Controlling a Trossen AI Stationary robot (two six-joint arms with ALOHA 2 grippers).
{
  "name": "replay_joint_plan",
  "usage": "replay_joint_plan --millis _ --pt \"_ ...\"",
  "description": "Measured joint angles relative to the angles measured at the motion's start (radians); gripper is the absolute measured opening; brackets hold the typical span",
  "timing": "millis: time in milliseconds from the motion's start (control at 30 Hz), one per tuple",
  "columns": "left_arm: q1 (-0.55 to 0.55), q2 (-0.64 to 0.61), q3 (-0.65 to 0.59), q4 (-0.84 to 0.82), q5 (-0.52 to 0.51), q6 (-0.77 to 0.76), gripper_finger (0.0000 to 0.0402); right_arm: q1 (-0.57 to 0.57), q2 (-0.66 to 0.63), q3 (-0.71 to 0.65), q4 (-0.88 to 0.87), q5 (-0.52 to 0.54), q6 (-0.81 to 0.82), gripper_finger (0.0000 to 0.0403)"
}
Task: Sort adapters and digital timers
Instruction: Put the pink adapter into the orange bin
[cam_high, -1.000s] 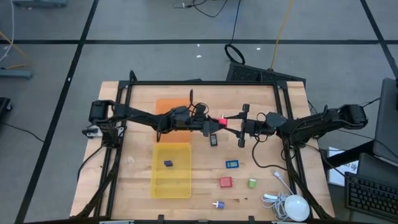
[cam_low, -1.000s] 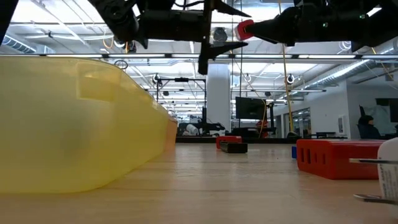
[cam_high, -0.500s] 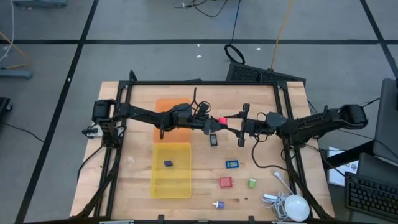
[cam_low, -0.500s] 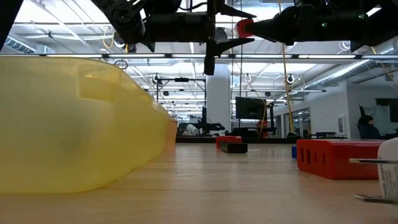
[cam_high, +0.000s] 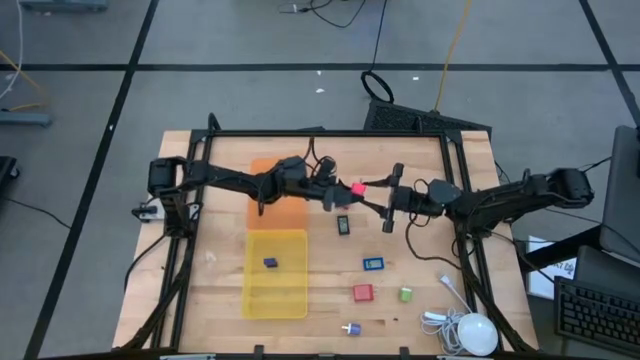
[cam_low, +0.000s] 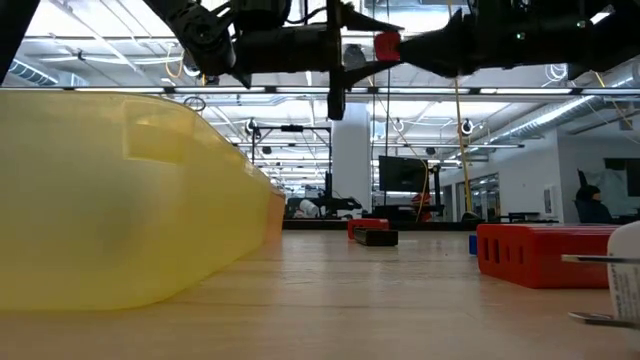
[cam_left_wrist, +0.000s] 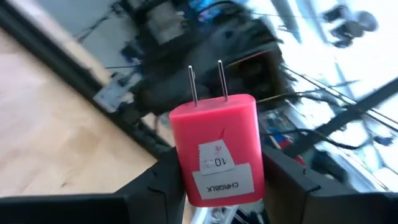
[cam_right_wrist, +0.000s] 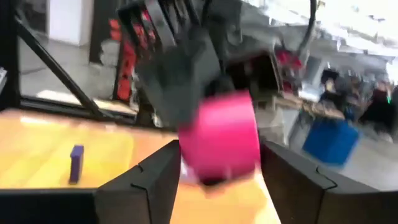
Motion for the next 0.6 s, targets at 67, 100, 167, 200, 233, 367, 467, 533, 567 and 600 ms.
replay_joint_plan --millis 67,100,167,200,233,367,467,533,567,600 --pt "0.016 -0.019 0.003 0.007 0.057 0.006 0.0160 0.000 -0.022 -0.007 -0.065 -0.003 0.029 0.0220" --pt "0.020 -0.021 0.006 0.018 0.066 0.010 0.0160 0.000 -0.041 -0.006 -0.088 -0.004 0.040 0.0223" --pt "0.031 -0.032 0.004 -0.006 0.100 0.033 0.0160 0.000 -0.093 -0.004 -0.113 -0.004 0.056 0.0226" --pt "0.034 -0.033 0.002 -0.016 0.119 0.050 0.0160 0.000 -0.113 -0.002 -0.132 -0.003 0.064 0.0227" --pt "0.036 -0.035 0.002 -0.017 0.128 0.072 0.0160 0.000 -0.135 -0.001 -0.162 -0.003 0.078 0.0227" --pt "0.027 -0.075 0.002 -0.052 0.186 0.158 0.0160 0.000 -0.226 -0.003 -0.255 -0.003 0.148 0.0225" --pt "0.005 -0.111 -0.004 -0.162 0.177 0.238 0.0160 0.000 -0.297 -0.003 -0.343 -0.003 0.197 0.0222" --pt "-0.019 -0.138 -0.004 -0.242 0.138 0.303 0.0160 0.000 -0.344 -0.005 -0.422 -0.003 0.228 0.0222" --pt "-0.033 -0.159 -0.004 -0.287 0.113 0.340 0.0160 0.000 -0.362 -0.005 -0.442 -0.003 0.238 0.0222" --pt "-0.050 -0.179 -0.004 -0.334 0.080 0.375 0.0160 0.000 -0.380 -0.002 -0.461 -0.003 0.246 0.0222"
